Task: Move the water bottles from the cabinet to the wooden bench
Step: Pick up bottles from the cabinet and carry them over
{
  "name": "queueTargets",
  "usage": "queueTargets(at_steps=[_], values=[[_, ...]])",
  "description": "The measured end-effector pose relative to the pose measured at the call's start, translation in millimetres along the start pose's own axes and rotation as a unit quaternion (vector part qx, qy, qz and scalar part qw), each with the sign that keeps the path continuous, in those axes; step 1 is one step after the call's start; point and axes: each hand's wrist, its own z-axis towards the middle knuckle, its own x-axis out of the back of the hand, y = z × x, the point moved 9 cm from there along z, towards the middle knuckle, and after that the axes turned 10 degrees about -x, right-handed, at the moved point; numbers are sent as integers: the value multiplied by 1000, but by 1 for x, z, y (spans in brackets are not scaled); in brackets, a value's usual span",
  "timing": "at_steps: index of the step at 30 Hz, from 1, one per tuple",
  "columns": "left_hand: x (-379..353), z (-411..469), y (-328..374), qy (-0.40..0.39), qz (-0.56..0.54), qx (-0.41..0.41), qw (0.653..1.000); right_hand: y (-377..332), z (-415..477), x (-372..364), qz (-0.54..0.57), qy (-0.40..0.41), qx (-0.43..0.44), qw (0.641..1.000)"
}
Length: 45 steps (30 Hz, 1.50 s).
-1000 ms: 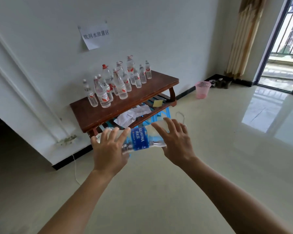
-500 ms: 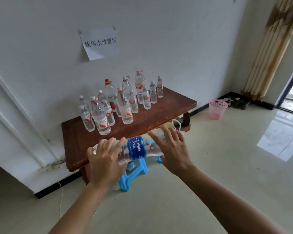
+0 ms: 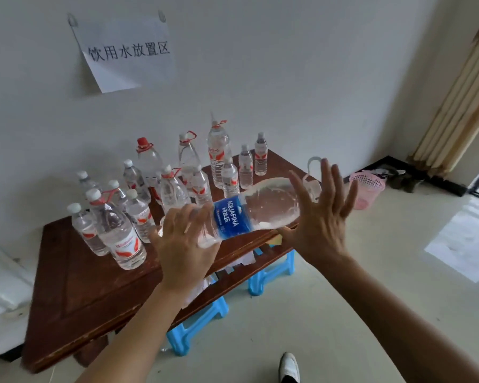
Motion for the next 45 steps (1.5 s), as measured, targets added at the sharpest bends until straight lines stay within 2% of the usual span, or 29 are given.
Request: queueTargets(at_steps=[3,5,6,7,8,11,12,13,17,21,24,29,33,37,40,43,45], values=[[-61,54,-12,-17,-20,47,999,46,55,-57,144,-6,-90,985],[-86,81,-16,-20,-32,77,996,57,73,-86,274,-20,-128,953],[-102,94,-19,-24,-32,91,995,64,80,-108,355,-42,-151,921],[-121,104,-22,-30,-36,104,993,74,86,-133,441,-79,-192,873],[-141,113,-26,-33,-44,118,991,84,93,-164,519,-128,-242,809],[-185,125,-35,-34,-91,156,983,92,111,-245,615,-298,-395,614],[-196,121,-37,-40,-101,169,980,90,113,-263,619,-342,-410,576],[-203,115,-36,-56,-109,181,976,90,115,-273,615,-363,-411,567],[-269,89,-58,-132,-196,245,940,98,109,-324,568,-372,-446,584],[-324,58,-75,-165,-291,304,892,80,93,-352,506,-385,-429,642],[-354,52,-78,-197,-331,300,873,74,83,-362,463,-370,-424,685],[-393,57,-92,-235,-372,289,850,78,78,-380,402,-357,-447,715],[-407,66,-100,-252,-411,262,836,73,87,-391,344,-352,-424,760],[-406,57,-107,-238,-412,275,836,57,93,-392,272,-374,-354,813],[-404,41,-112,-215,-418,299,831,34,93,-388,274,-383,-290,833],[-400,18,-122,-195,-430,353,808,-10,91,-389,286,-395,-197,851],[-390,10,-128,-165,-425,380,805,-46,89,-393,284,-412,-144,854]])
